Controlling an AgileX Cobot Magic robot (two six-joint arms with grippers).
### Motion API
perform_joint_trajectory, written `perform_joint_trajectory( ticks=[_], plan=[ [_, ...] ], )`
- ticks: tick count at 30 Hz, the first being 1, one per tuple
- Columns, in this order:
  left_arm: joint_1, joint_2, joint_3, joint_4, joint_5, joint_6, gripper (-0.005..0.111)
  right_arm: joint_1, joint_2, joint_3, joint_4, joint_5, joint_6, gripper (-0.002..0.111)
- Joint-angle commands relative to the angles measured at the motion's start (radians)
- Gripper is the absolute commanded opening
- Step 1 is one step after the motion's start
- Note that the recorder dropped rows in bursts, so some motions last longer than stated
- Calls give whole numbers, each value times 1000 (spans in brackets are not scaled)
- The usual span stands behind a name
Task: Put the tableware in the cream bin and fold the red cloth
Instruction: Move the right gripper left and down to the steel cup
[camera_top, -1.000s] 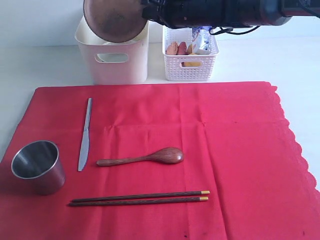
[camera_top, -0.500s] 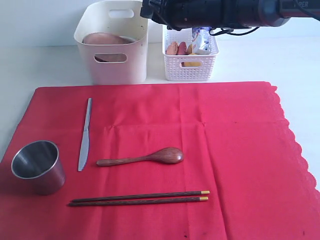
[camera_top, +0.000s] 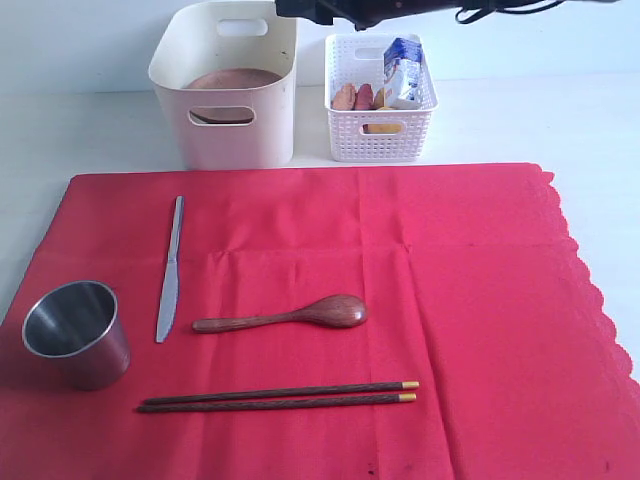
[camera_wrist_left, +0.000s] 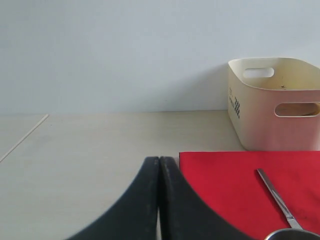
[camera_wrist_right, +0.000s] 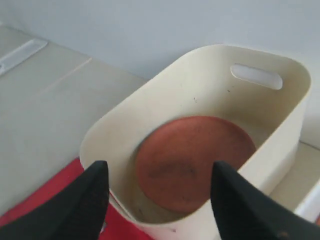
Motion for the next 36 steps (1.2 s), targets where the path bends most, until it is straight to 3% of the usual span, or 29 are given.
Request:
perform_joint_trajectory(
  ticks=[1, 9, 14, 20, 36],
  plan=[
    [2, -6, 1, 2, -3, 0, 0, -4, -73, -8, -282, 67, 129, 58],
    [2, -6, 1, 2, -3, 0, 0, 4, -98, -8, -346, 333, 152, 58],
    [2, -6, 1, 2, -3, 0, 0, 21, -96, 12, -341, 393, 128, 58],
    [2, -6, 1, 2, -3, 0, 0, 91, -96, 66, -341, 366, 7, 58],
    [2, -6, 1, 2, -3, 0, 0, 341, -52, 76, -342, 133, -55, 58]
  ],
)
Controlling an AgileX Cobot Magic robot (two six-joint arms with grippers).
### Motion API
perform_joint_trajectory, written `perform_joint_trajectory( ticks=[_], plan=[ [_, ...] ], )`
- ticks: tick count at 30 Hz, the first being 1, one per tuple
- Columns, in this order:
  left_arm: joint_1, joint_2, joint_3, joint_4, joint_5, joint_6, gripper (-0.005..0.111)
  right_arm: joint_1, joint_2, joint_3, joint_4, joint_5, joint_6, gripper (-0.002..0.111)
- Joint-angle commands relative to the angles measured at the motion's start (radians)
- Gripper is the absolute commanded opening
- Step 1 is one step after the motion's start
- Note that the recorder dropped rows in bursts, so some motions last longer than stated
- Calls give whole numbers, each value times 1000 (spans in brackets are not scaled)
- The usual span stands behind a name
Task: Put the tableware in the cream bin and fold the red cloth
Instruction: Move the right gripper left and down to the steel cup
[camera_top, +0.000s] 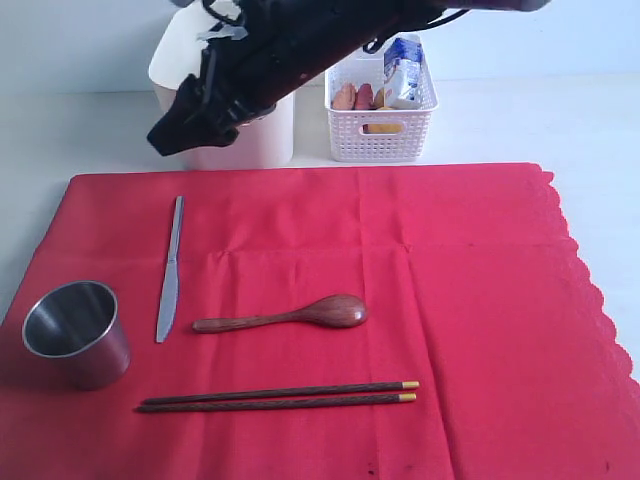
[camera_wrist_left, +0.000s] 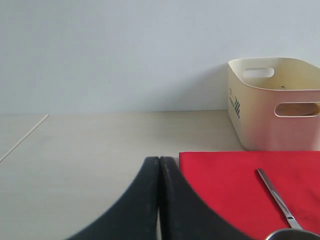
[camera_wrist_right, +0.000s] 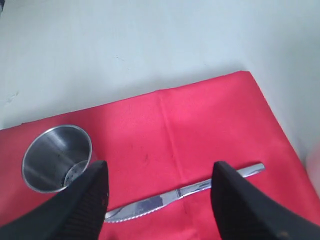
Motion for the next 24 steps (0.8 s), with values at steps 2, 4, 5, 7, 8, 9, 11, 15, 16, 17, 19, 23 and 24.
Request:
perform_joint_trajectory(
  ticks=[2, 4, 5, 7, 8, 9, 11, 15, 16, 17, 19, 23, 24],
  plan=[
    [2, -6, 1, 2, -3, 0, 0, 78, 59, 5, 2, -121, -93, 58],
    [2, -6, 1, 2, -3, 0, 0, 105, 78, 5, 2, -168, -111, 58],
    [2, -6, 1, 2, -3, 0, 0, 113, 82, 5, 2, -186, -116, 59],
    [2, -6, 1, 2, -3, 0, 0, 133, 91, 5, 1, -224, -118, 65],
    [2, -6, 1, 2, -3, 0, 0, 143, 94, 5, 1, -235, -118, 68],
    [2, -6, 1, 2, -3, 0, 0, 151, 96, 5, 1, -243, -118, 72],
    [2, -6, 1, 2, -3, 0, 0, 163, 102, 5, 1, -241, -116, 77],
    [2, -6, 1, 2, -3, 0, 0, 189, 125, 5, 3, -241, -172, 79],
    [2, -6, 1, 2, -3, 0, 0, 193, 127, 5, 3, -241, -184, 79],
    [2, -6, 1, 2, -3, 0, 0, 199, 133, 5, 1, -243, -185, 79],
    [2, -6, 1, 2, -3, 0, 0, 208, 140, 5, 6, -241, -185, 79],
    [2, -6, 1, 2, -3, 0, 0, 231, 147, 5, 6, -229, -190, 79],
    [2, -6, 1, 2, -3, 0, 0, 235, 147, 5, 6, -227, -192, 79]
  ],
)
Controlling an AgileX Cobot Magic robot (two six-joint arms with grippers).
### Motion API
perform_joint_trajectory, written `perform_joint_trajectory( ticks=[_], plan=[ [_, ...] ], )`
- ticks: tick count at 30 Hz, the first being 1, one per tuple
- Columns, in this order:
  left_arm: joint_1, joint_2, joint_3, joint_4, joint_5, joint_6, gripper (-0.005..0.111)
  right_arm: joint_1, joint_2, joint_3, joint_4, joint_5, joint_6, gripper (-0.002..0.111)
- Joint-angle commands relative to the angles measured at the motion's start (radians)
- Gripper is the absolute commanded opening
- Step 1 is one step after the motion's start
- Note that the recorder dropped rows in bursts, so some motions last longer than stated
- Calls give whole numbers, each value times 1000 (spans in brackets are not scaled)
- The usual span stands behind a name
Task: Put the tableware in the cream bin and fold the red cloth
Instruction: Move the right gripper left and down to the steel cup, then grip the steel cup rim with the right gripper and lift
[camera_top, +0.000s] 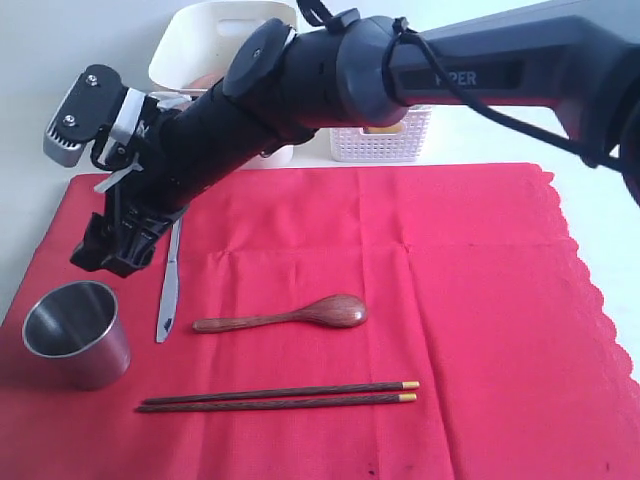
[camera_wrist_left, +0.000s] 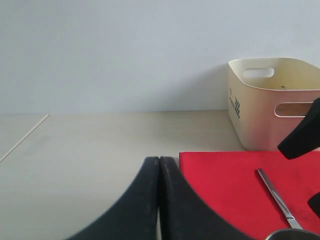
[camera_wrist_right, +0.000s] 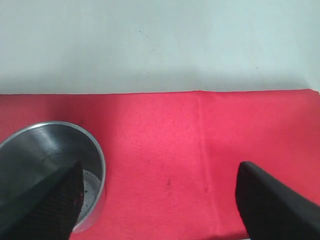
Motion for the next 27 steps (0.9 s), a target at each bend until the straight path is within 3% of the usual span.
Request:
perform_joint_trajectory(
  ticks=[1, 13, 21, 27],
  plan=[
    [2, -6, 1, 2, -3, 0, 0, 25, 2, 5, 5, 16, -17, 79],
    [2, -6, 1, 2, -3, 0, 0, 58, 18, 5, 2, 74, -17, 79],
    [2, -6, 1, 2, -3, 0, 0, 58, 78, 5, 11, -36, -19, 79],
    [2, -6, 1, 2, -3, 0, 0, 58, 78, 5, 13, 35, -10, 79]
  ],
)
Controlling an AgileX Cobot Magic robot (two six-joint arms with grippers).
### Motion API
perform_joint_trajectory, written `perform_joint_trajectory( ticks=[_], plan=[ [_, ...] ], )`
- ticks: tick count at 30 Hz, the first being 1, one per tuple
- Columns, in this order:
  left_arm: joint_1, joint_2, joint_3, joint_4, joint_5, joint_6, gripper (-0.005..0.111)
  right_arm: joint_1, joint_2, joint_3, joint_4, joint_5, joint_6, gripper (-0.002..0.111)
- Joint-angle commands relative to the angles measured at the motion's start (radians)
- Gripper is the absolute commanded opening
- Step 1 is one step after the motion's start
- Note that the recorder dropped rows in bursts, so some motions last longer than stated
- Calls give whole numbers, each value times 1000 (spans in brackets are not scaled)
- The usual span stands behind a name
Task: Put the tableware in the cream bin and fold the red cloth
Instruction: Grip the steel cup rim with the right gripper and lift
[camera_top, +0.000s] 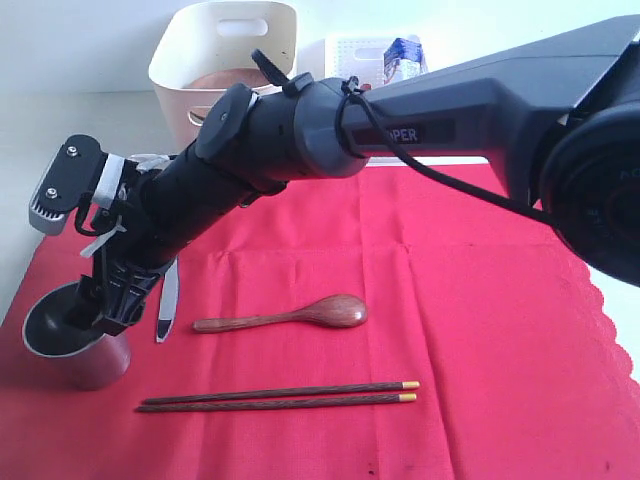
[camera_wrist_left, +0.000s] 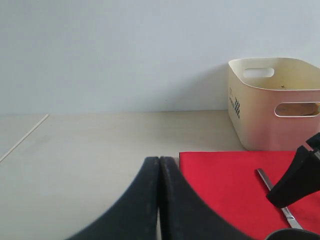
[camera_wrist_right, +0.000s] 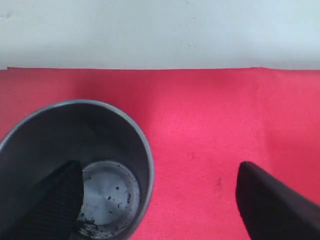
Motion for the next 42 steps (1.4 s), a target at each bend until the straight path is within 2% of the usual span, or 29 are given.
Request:
perform_joint_trajectory(
  ticks=[1, 6, 14, 20, 22, 37, 42],
  plan=[
    [2, -6, 1, 2, -3, 0, 0, 1, -3, 3, 10, 54, -1, 79],
    [2, -6, 1, 2, -3, 0, 0, 1, 1, 3, 10, 63, -1, 73],
    [2, -6, 1, 2, -3, 0, 0, 1, 4, 3, 5, 60, -3, 37],
    [2, -6, 1, 2, -3, 0, 0, 1, 4, 3, 4, 60, -1, 18],
    [2, -6, 1, 2, -3, 0, 0, 1, 4, 3, 4, 60, -1, 16],
    [2, -6, 1, 2, -3, 0, 0, 1, 4, 3, -1, 64, -1, 14],
    [2, -6, 1, 2, -3, 0, 0, 1, 2, 3, -67, 76, -1, 0]
  ],
)
